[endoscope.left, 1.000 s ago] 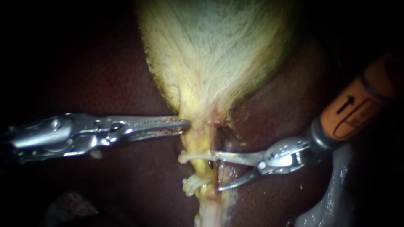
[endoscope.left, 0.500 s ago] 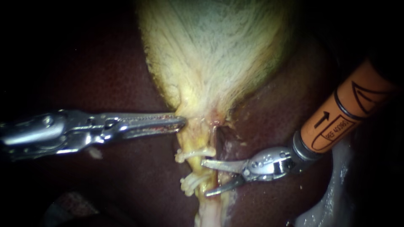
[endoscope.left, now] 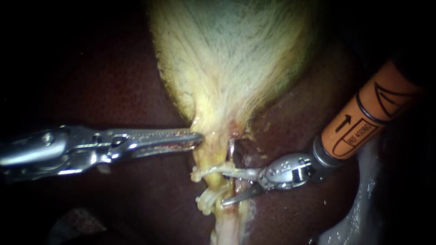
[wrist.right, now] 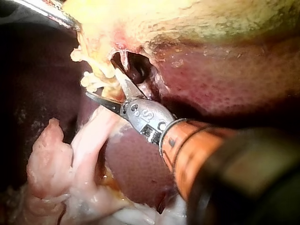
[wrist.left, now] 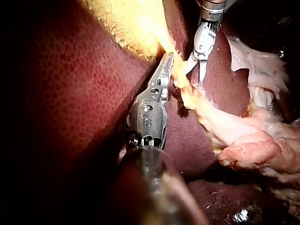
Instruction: Go to the cutting position left tube
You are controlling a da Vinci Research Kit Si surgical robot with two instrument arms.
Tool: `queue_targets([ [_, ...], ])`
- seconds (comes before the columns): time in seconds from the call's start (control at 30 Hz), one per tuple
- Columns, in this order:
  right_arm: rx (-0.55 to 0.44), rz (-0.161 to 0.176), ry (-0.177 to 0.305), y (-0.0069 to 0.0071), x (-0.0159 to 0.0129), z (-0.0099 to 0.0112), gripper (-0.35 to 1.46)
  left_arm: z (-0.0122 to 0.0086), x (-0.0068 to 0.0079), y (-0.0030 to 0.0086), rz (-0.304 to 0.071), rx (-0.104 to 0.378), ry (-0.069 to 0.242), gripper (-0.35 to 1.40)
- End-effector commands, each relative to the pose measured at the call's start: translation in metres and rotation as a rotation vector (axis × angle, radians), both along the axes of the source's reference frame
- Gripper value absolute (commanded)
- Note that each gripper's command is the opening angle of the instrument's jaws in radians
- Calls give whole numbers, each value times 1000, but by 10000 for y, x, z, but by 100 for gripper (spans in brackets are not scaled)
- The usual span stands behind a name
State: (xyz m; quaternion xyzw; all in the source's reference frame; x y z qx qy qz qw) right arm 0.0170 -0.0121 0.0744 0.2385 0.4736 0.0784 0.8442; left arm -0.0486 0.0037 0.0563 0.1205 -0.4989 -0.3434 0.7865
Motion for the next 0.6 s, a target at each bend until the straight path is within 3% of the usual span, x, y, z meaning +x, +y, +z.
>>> queue_targets([
  [0.03, 9, -9, 17, -3, 1, -1, 140, 2, 0, 0, 1, 0, 0, -11],
  [0.27, 21, -47, 71, -9, 17, -7, 137, 9, 0, 2, 2, -2, -1, -11],
  [0.6, 40, -26, 76, -12, 61, 2, 138, 10, -3, -2, 4, -3, -2, -11],
])
